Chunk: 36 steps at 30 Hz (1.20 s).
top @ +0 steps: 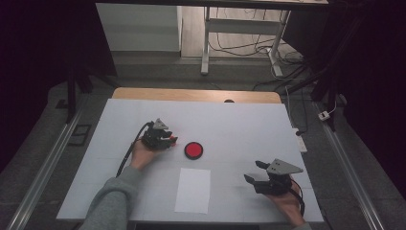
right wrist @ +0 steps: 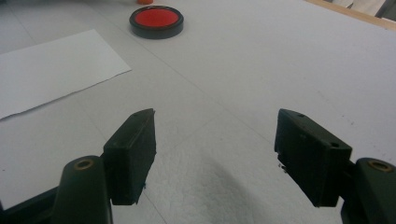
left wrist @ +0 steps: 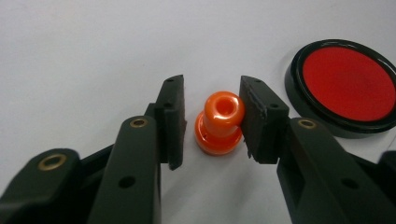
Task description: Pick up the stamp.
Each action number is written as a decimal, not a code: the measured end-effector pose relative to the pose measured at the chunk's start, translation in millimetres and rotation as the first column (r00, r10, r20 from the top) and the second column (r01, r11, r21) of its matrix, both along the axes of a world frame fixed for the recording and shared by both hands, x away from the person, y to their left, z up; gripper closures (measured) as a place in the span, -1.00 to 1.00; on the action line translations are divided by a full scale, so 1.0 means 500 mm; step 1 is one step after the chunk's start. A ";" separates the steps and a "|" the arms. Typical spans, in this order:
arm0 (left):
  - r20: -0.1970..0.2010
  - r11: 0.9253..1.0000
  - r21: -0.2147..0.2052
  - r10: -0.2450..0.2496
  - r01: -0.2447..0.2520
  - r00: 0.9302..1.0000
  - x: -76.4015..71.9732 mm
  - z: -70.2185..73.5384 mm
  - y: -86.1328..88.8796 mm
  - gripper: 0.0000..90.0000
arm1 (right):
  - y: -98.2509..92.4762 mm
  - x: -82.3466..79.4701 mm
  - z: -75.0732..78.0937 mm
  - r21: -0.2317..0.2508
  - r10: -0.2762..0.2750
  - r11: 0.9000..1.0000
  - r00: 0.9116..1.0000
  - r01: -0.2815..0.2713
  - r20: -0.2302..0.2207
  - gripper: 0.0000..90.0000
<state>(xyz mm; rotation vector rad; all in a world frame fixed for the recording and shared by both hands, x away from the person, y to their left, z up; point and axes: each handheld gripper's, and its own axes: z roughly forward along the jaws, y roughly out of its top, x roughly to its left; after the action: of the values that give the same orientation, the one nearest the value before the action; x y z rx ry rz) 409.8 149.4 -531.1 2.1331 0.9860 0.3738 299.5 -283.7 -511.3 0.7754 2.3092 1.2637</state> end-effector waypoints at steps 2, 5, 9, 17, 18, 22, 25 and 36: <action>-0.001 1.000 -0.002 -0.008 0.008 1.000 0.000 -0.001 -0.001 0.52 | -0.001 0.000 0.000 -0.001 -0.001 1.000 1.000 0.001 0.000 -0.35; 0.000 1.000 0.000 -0.016 0.016 1.000 0.000 -0.001 -0.001 0.57 | -0.001 0.000 0.000 -0.001 -0.002 1.000 1.000 0.002 0.001 -0.35; 0.007 1.000 0.007 -0.018 0.018 1.000 -0.001 -0.001 -0.001 0.59 | -0.003 -0.001 0.001 -0.007 -0.010 1.000 1.000 0.010 0.007 -0.35; 0.035 1.000 -0.012 -0.013 0.014 0.999 -0.006 0.012 0.006 0.60 | -0.004 -0.001 0.002 -0.004 -0.013 1.000 1.000 0.013 0.004 -0.35; 0.038 1.000 -0.015 -0.014 0.014 0.999 -0.007 0.015 0.007 0.60 | -0.004 -0.001 0.002 -0.004 -0.014 1.000 1.000 0.014 0.005 -0.35; 0.049 0.999 -0.038 -0.015 0.017 0.999 -0.012 0.026 0.011 0.60 | -0.004 -0.002 0.002 -0.002 -0.017 1.000 1.000 0.017 0.012 -0.35; 0.059 0.999 -0.048 -0.019 0.022 0.998 -0.018 0.036 0.011 0.60 | -0.004 -0.001 0.002 0.001 -0.017 1.000 1.000 0.017 0.008 -0.34; 0.084 0.993 -0.111 -0.040 0.049 0.996 -0.039 0.073 0.020 0.60 | -0.003 -0.002 0.001 0.008 -0.015 1.000 1.000 0.015 0.012 -0.34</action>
<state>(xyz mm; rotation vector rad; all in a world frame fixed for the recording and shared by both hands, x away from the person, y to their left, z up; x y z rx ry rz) 390.2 159.3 -494.7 2.0184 0.8904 0.3720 298.7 -285.0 -510.6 0.7842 2.2857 1.2679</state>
